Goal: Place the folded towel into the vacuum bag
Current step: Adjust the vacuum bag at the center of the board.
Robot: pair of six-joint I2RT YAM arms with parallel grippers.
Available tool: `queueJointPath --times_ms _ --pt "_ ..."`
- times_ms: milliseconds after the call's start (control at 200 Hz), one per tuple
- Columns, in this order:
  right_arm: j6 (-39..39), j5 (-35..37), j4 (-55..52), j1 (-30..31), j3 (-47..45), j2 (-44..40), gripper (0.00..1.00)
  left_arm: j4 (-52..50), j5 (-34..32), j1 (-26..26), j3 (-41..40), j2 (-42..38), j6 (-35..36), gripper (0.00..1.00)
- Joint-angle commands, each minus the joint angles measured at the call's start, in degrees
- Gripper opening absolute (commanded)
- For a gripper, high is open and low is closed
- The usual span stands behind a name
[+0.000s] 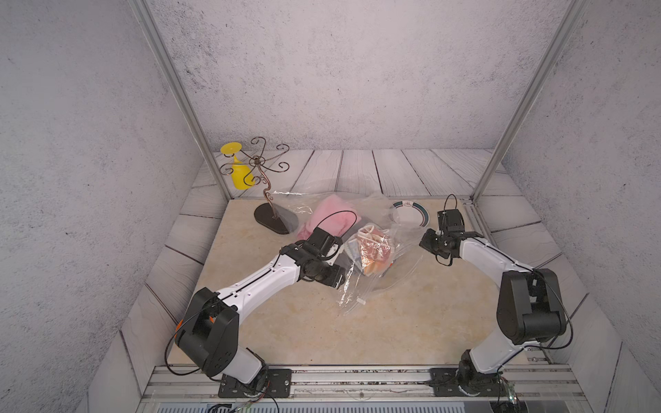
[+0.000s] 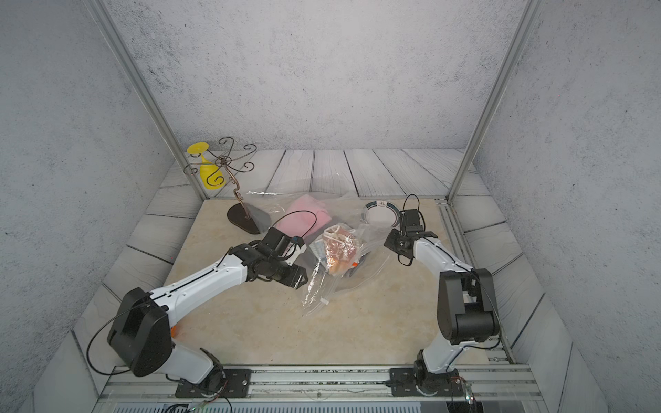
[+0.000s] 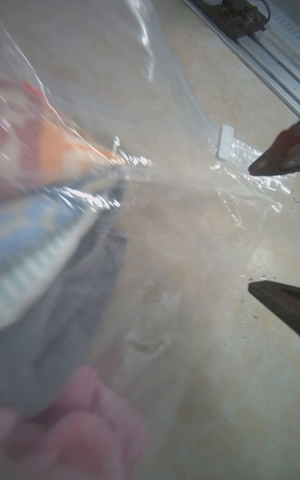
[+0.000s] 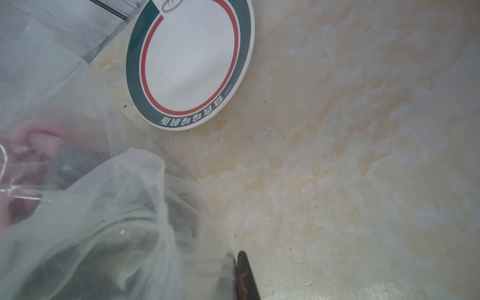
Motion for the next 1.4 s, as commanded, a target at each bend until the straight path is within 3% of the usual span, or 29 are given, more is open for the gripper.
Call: queueJointPath --times_ms 0,250,455,555,636,731,821,906,1011,1066,1241,1396 --pt "0.3 -1.3 0.5 -0.2 -0.1 0.7 0.00 -3.0 2.7 1.0 -2.4 0.8 -1.3 0.68" --pt "-0.7 -4.8 2.5 -0.1 -0.1 0.7 0.00 -6.3 9.1 1.0 3.3 12.8 3.1 0.72" --pt "-1.0 -13.0 9.1 -0.1 -1.4 -0.3 0.00 -3.3 10.7 0.9 8.2 17.9 4.1 0.76" --pt "0.7 -18.4 14.7 -0.1 -2.8 -0.7 0.00 0.6 9.8 1.0 11.9 20.7 2.4 0.68" --pt "3.9 -23.0 21.3 -0.1 -5.0 -1.1 0.01 2.6 9.4 0.9 16.0 23.4 1.4 0.54" --pt "5.8 -24.9 24.6 -0.1 -5.3 -1.0 0.02 5.4 8.9 1.0 20.3 26.2 0.1 0.24" --pt "5.2 -20.8 20.6 -0.2 -3.9 -1.1 0.03 6.4 8.4 1.0 24.0 28.5 -1.1 0.00" --pt "4.9 -14.5 14.8 -0.9 -3.2 -2.4 0.08 6.7 8.4 1.0 25.7 29.2 -2.3 0.00" --pt "5.2 -8.9 10.3 -1.4 -4.3 -6.0 0.40 8.8 9.0 1.0 23.3 27.2 -3.2 0.00" --pt "5.7 -9.7 9.8 -1.4 -5.5 -8.3 0.48 9.9 9.6 1.0 21.2 25.5 -3.4 0.00" --pt "9.0 -16.6 10.0 0.1 -12.0 -14.1 0.46 11.9 11.3 0.6 16.5 20.2 -4.3 0.00" --pt "6.2 -22.7 11.5 5.2 -14.9 -12.5 0.43 12.7 10.4 -0.3 14.3 16.6 -3.5 0.00"
